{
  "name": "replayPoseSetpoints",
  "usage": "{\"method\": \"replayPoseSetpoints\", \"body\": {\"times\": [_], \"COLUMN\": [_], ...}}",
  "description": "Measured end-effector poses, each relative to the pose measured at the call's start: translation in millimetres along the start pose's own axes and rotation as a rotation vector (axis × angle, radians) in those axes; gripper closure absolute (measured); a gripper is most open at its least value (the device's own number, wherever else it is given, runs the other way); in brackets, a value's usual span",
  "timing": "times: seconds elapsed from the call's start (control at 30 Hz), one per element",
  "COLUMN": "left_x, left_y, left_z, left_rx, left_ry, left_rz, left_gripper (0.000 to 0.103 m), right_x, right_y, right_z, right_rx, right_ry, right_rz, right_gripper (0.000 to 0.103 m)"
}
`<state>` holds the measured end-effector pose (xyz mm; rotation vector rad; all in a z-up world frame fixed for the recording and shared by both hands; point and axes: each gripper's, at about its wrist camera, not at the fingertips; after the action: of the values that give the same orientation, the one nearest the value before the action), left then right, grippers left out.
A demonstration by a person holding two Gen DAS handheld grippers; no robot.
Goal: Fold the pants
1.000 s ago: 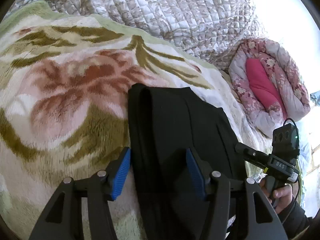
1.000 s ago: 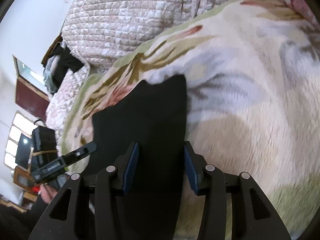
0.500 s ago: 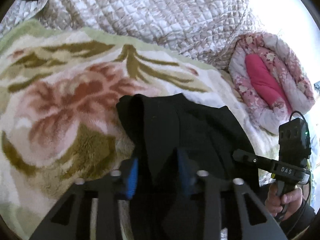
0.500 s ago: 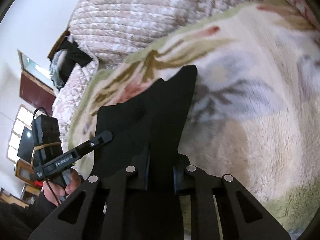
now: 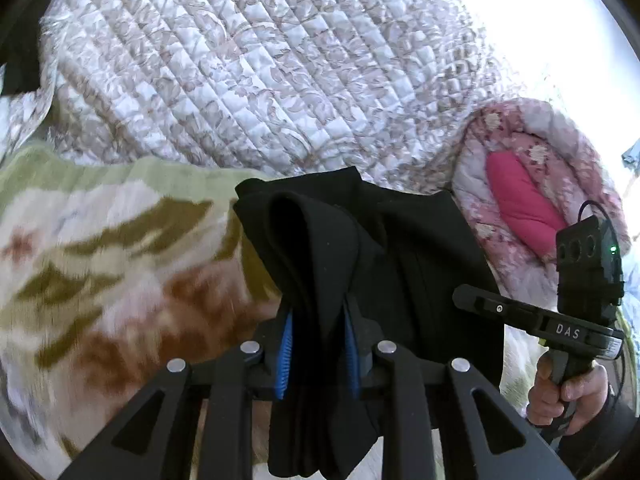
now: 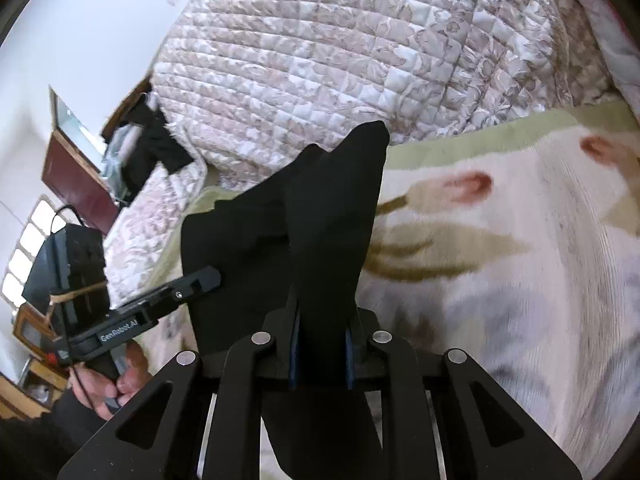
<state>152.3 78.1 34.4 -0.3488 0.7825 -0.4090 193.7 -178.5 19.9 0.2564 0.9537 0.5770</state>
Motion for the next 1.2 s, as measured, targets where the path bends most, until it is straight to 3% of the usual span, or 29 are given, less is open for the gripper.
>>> {"method": "replayPoseSetpoints", "body": {"times": [0.17, 0.27, 0.37, 0.47, 0.63, 0.7, 0.77, 0.87, 0.93, 1.07, 1.2], "left_x": [31, 46, 39, 21, -9, -12, -2, 15, -2, -24, -25], "left_y": [16, 27, 41, 45, 9, -8, -21, -19, -27, -41, -45], "left_z": [7, 5, -1, -9, -29, -42, -60, -81, -86, -97, -112], "left_rx": [0.004, 0.009, 0.001, -0.013, 0.055, 0.089, 0.143, 0.147, 0.162, 0.136, 0.101], "left_ry": [0.045, 0.06, 0.036, 0.019, -0.032, -0.029, 0.002, 0.095, 0.061, 0.042, 0.047], "left_rz": [0.024, 0.064, 0.13, 0.156, 0.083, 0.047, 0.058, 0.159, 0.165, 0.195, 0.227], "left_gripper": [0.078, 0.073, 0.074, 0.074, 0.075, 0.075, 0.074, 0.074, 0.074, 0.074, 0.071], "right_x": [28, 33, 12, -8, -22, -8, 3, -24, -36, -44, -42], "right_y": [-18, -31, -33, -23, 15, 19, 16, 26, 30, 35, 40], "right_z": [0, -1, -5, -13, -51, -69, -82, -89, -97, -117, -138], "right_rx": [0.026, 0.036, -0.015, -0.052, -0.182, -0.204, -0.205, -0.207, -0.204, -0.198, -0.196], "right_ry": [0.046, 0.068, 0.003, -0.041, -0.088, -0.021, 0.047, -0.003, -0.006, 0.0, 0.035], "right_rz": [-0.04, -0.126, -0.215, -0.229, -0.269, -0.276, -0.321, -0.319, -0.322, -0.323, -0.337], "right_gripper": [0.085, 0.081, 0.078, 0.078, 0.078, 0.078, 0.078, 0.078, 0.075, 0.05, 0.049]}}
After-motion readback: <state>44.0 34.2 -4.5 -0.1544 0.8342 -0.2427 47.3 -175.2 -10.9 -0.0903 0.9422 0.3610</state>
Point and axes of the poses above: each gripper's, at about its wrist camera, not at the fingertips, and x roughly the way its jaws point, y to its left, z to its top, and after that the axes turned 9 degrees about -z, right-handed
